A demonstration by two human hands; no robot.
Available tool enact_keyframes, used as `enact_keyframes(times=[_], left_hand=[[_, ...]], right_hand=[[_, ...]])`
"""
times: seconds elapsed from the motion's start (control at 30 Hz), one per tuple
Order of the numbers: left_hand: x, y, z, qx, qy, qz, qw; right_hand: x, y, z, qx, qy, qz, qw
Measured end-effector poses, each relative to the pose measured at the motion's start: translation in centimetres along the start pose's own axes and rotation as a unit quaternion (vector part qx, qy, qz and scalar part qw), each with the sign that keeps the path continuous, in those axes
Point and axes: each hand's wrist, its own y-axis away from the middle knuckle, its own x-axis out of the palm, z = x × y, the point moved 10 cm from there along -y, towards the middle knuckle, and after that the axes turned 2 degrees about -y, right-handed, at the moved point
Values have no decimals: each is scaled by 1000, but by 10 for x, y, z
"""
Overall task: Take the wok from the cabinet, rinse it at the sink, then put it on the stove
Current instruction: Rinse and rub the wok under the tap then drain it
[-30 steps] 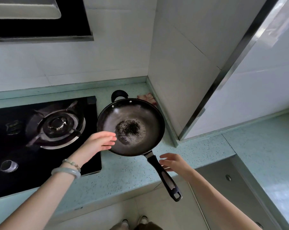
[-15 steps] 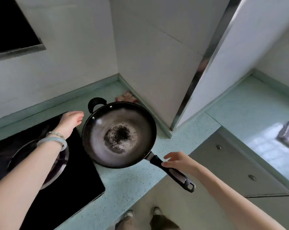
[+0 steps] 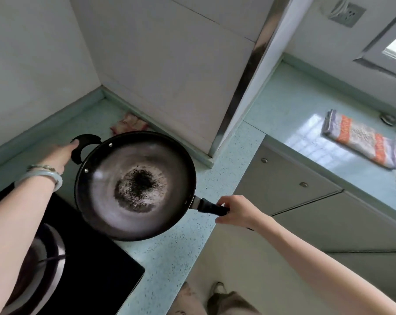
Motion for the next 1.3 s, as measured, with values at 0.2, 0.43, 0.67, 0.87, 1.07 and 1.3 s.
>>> enact_keyframes(times=[0.2, 0.43, 0.67, 0.87, 1.07, 1.3], left_hand=[[4, -5, 12, -51, 59, 64, 995], [3, 14, 11, -57, 104, 72, 990], [21, 45, -11, -36, 91, 83, 992], [49, 81, -21, -39, 83, 94, 991], [95, 151, -31, -29, 88, 98, 991], [191, 252, -41, 5, 77, 124, 989]], right_hand=[[2, -7, 3, -2, -4, -52, 999], [0, 1, -5, -11, -3, -80, 997], [-16, 27, -40, -6, -11, -106, 994], [-26, 59, -83, 1, -22, -121, 992], [-34, 107, -147, 2, -37, -131, 991], [-46, 191, -259, 22, -57, -163, 985]])
